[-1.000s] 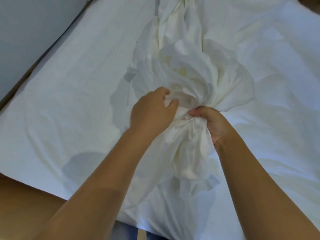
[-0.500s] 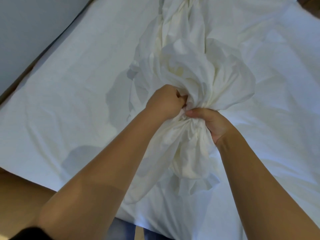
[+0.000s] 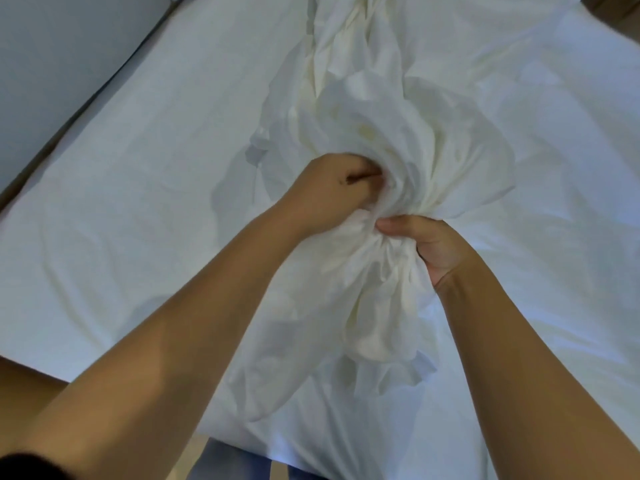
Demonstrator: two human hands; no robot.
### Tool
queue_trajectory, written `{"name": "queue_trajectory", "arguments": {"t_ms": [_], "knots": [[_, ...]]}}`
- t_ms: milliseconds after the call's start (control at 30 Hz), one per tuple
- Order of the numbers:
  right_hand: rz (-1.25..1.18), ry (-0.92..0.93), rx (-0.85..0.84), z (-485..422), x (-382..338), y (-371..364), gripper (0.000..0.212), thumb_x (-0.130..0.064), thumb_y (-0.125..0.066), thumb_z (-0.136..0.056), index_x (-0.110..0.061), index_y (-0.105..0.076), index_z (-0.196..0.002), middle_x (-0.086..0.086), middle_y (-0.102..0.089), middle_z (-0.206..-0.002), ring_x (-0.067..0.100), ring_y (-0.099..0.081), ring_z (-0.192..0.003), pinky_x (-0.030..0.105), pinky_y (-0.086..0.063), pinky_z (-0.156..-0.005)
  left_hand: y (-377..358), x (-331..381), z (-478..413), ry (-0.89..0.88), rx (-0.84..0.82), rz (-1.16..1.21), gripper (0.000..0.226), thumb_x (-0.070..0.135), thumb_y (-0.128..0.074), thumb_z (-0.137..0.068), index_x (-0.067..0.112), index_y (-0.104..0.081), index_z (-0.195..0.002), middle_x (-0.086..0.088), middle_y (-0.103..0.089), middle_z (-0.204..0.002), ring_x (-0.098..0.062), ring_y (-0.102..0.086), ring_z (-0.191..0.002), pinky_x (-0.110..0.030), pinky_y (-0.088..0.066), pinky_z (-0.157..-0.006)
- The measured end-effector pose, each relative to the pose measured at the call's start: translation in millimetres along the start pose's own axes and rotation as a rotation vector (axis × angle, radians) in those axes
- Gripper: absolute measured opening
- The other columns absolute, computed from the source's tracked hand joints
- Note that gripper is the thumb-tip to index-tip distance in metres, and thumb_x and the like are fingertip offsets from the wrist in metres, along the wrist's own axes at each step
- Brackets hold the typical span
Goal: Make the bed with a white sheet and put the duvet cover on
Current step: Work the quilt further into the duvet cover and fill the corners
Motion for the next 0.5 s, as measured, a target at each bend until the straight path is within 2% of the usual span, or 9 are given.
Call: {"name": "queue_trajectory", "arguments": {"t_ms": [67, 100, 167, 233, 300, 400, 433, 500], "knots": [[-0.068, 0.034, 0.02, -1, 3, 3, 0.028, -0.001, -0.061, -0.063, -0.01, -0.077, -0.083, 0.011, -0.072, -0.086, 0.028, -0.07, -0.081, 0.038, -0.057, -0.07, 19, -35, 14, 0.203, 0.169, 0.1, 0.018, 0.027, -0.057, -0.091, 0.02, -0.072, -0.096, 0.009, -0.07, -0.094, -0.006, -0.063, -0.091, -0.02, -0.046, -0.081], [-0.087, 0.04, 0.028, -2, 5, 5, 0.027, -0.001, -0.059, -0.062, -0.01, -0.077, -0.08, 0.011, -0.072, -0.083, 0.027, -0.07, -0.078, 0.038, -0.057, -0.068, 26, -57, 24, 0.35, 0.241, 0.08, 0.024, 0.033, -0.055, -0.091, 0.017, -0.07, -0.1, 0.003, -0.069, -0.099, -0.014, -0.063, -0.096, -0.026, -0.045, -0.082], [-0.097, 0.024, 0.032, -4, 8, 8, 0.026, -0.002, -0.057, -0.062, -0.01, -0.077, -0.076, 0.009, -0.072, -0.078, 0.026, -0.07, -0.074, 0.037, -0.057, -0.066, 24, -96, 49, 0.683, 0.164, 0.006, 0.053, 0.051, -0.051, -0.088, 0.01, -0.06, -0.119, -0.007, -0.063, -0.116, -0.025, -0.06, -0.103, -0.032, -0.045, -0.081], [-0.07, -0.021, 0.026, -5, 10, 10, 0.025, -0.004, -0.057, -0.063, -0.01, -0.077, -0.077, 0.009, -0.072, -0.079, 0.026, -0.07, -0.074, 0.038, -0.057, -0.067, 8, -114, 71, 0.868, 0.036, 0.208, 0.068, 0.06, -0.056, -0.081, 0.009, -0.055, -0.126, -0.007, -0.062, -0.119, -0.025, -0.06, -0.103, -0.033, -0.048, -0.085], [-0.01, -0.063, 0.022, -4, 12, 11, 0.024, -0.005, -0.058, -0.064, -0.011, -0.077, -0.079, 0.009, -0.072, -0.081, 0.026, -0.07, -0.076, 0.038, -0.057, -0.068, -1, -109, 73, 0.841, 0.063, 0.453, 0.053, 0.047, -0.065, -0.081, 0.008, -0.062, -0.117, -0.007, -0.068, -0.111, -0.021, -0.065, -0.096, -0.033, -0.051, -0.088], [0.076, -0.12, 0.023, -2, 14, 12, 0.027, -0.005, -0.062, -0.065, -0.01, -0.077, -0.086, 0.012, -0.072, -0.089, 0.029, -0.07, -0.081, 0.039, -0.057, -0.07, 12, -84, 57, 0.61, 0.281, 0.607, 0.018, 0.016, -0.066, -0.084, 0.011, -0.068, -0.101, -0.001, -0.072, -0.089, -0.011, -0.067, -0.077, -0.02, -0.054, -0.067], [0.111, -0.144, 0.035, -2, 15, 13, 0.03, -0.005, -0.063, -0.064, -0.008, -0.076, -0.09, 0.015, -0.072, -0.094, 0.031, -0.07, -0.085, 0.041, -0.057, -0.072, 17, -73, 50, 0.506, 0.335, 0.661, 0.014, 0.011, -0.065, -0.085, 0.014, -0.068, -0.098, 0.003, -0.072, -0.085, -0.01, -0.067, -0.077, -0.018, -0.054, -0.067], [0.166, -0.176, 0.06, -3, 16, 12, 0.039, -0.005, -0.066, -0.062, -0.006, -0.072, -0.1, 0.019, -0.069, -0.104, 0.036, -0.067, -0.094, 0.045, -0.055, -0.08, 17, -48, 40, 0.345, 0.295, 0.769, 0.013, 0.012, -0.06, -0.089, 0.023, -0.066, -0.094, 0.011, -0.072, -0.085, -0.005, -0.068, -0.081, -0.017, -0.053, -0.068]]}}
Point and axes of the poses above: each hand's wrist, its own z-axis away from the middle knuckle, its own y-axis out of the back of the hand, x = y × z, the point moved 9 cm from there along -z, towards the middle knuckle
